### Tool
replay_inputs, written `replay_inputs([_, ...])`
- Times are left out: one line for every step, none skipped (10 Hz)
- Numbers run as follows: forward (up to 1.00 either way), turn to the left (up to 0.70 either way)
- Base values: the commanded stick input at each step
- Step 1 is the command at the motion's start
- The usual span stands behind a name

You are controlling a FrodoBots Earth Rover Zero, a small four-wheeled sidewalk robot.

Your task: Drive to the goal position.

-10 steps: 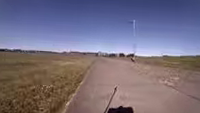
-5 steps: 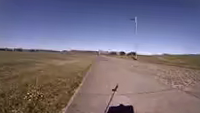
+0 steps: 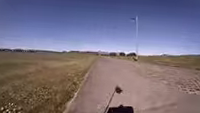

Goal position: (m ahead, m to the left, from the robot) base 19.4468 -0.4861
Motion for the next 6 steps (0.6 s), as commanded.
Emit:
replay_inputs([1.00,0.00])
replay_inputs([1.00,0.00])
replay_inputs([1.00,0.00])
replay_inputs([1.00,0.00])
replay_inputs([1.00,0.00])
replay_inputs([1.00,0.00])
